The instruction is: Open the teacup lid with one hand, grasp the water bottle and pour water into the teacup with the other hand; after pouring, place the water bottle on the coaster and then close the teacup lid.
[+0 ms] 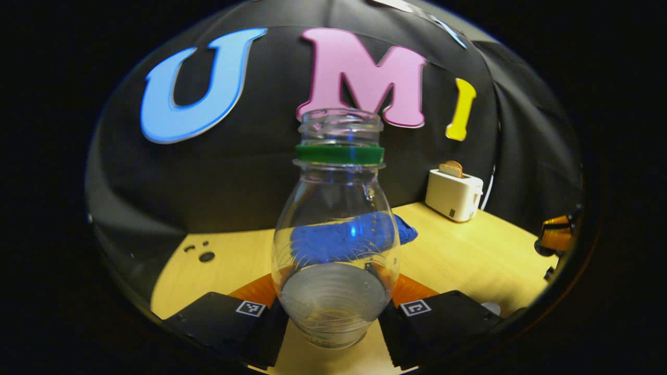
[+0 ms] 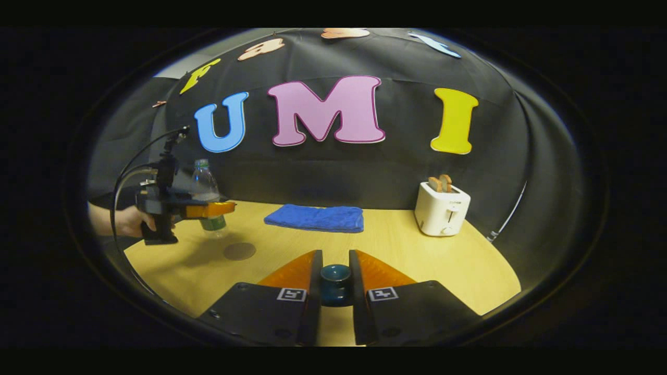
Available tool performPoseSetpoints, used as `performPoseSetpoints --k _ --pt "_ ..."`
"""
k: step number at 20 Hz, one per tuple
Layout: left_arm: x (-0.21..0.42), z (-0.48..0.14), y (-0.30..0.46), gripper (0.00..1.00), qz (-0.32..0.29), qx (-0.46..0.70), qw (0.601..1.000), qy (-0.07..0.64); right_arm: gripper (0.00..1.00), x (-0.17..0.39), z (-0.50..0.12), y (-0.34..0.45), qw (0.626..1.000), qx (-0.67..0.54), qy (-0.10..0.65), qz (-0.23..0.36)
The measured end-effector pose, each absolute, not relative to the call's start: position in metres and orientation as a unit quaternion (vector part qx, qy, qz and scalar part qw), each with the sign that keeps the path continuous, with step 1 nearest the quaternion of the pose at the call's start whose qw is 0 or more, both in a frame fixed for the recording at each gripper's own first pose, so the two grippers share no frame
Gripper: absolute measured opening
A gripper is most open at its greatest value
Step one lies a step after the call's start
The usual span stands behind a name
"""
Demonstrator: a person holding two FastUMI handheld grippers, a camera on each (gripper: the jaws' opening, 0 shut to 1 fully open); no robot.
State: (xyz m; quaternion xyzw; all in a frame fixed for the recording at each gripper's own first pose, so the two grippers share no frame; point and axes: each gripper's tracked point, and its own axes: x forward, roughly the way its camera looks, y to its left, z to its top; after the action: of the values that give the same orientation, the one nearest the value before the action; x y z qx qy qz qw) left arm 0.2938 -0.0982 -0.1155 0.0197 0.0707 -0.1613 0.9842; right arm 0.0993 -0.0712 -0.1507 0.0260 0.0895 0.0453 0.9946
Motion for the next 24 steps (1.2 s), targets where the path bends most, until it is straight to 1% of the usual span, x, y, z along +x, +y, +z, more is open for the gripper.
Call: performPoseSetpoints --k 1,2,3,5,6,7,8,9,11,12,16,17,18,19,20,24 --pt "0.304 -0.126 -0.105 0.78 -0.155 -0.023 0.985 0.068 0.34 0.101 -0.164 -0.061 0.993 0.043 0.097 0.049" --pt "0.308 -0.132 -0.108 0.78 -0.151 -0.042 0.985 0.071 0.34 0.101 -0.174 -0.055 0.992 0.05 0.103 0.05" --pt "0.308 -0.138 -0.107 0.78 -0.145 -0.044 0.985 0.079 0.28 0.101 -0.182 -0.05 0.991 0.054 0.11 0.052" --pt "0.314 -0.139 -0.108 0.79 -0.139 -0.036 0.987 0.068 0.28 0.103 -0.194 -0.04 0.99 0.052 0.118 0.057" --pt "0.316 -0.139 -0.112 0.79 -0.147 -0.035 0.986 0.066 0.34 0.103 -0.2 -0.036 0.99 0.05 0.121 0.06" --pt "0.319 -0.141 -0.112 0.79 -0.148 -0.031 0.986 0.065 0.34 0.104 -0.204 -0.032 0.989 0.049 0.125 0.065" --pt "0.32 -0.145 -0.115 0.79 -0.152 -0.025 0.986 0.065 0.28 0.104 -0.206 -0.028 0.988 0.048 0.126 0.068" --pt "0.32 -0.148 -0.12 0.81 -0.153 -0.016 0.986 0.068 0.28 0.105 -0.205 -0.025 0.988 0.048 0.126 0.071" --pt "0.319 -0.159 -0.122 0.8 -0.15 0.011 0.985 0.08 0.28 0.108 -0.204 -0.021 0.988 0.052 0.126 0.075" --pt "0.317 -0.156 -0.123 0.81 -0.155 0.017 0.985 0.073 0.28 0.109 -0.204 -0.02 0.988 0.053 0.126 0.075" --pt "0.314 -0.161 -0.124 0.82 -0.157 0.005 0.984 0.079 0.28 0.112 -0.207 -0.014 0.987 0.056 0.129 0.077" --pt "0.314 -0.164 -0.121 0.84 -0.151 0.006 0.985 0.084 0.26 0.113 -0.208 -0.012 0.987 0.059 0.131 0.078" --pt "0.311 -0.165 -0.119 0.84 -0.149 0.005 0.985 0.088 0.28 0.113 -0.207 -0.01 0.986 0.061 0.132 0.08" --pt "0.309 -0.164 -0.118 0.92 -0.147 0.002 0.985 0.088 0.28 0.113 -0.207 -0.009 0.986 0.061 0.132 0.082" --pt "0.309 -0.164 -0.117 0.96 -0.145 -0.001 0.986 0.088 0.28 0.114 -0.207 -0.009 0.986 0.058 0.132 0.082" --pt "0.294 -0.17 -0.107 0.98 -0.138 0.005 0.984 0.109 0.28 0.114 -0.208 -0.01 0.986 0.056 0.134 0.082"
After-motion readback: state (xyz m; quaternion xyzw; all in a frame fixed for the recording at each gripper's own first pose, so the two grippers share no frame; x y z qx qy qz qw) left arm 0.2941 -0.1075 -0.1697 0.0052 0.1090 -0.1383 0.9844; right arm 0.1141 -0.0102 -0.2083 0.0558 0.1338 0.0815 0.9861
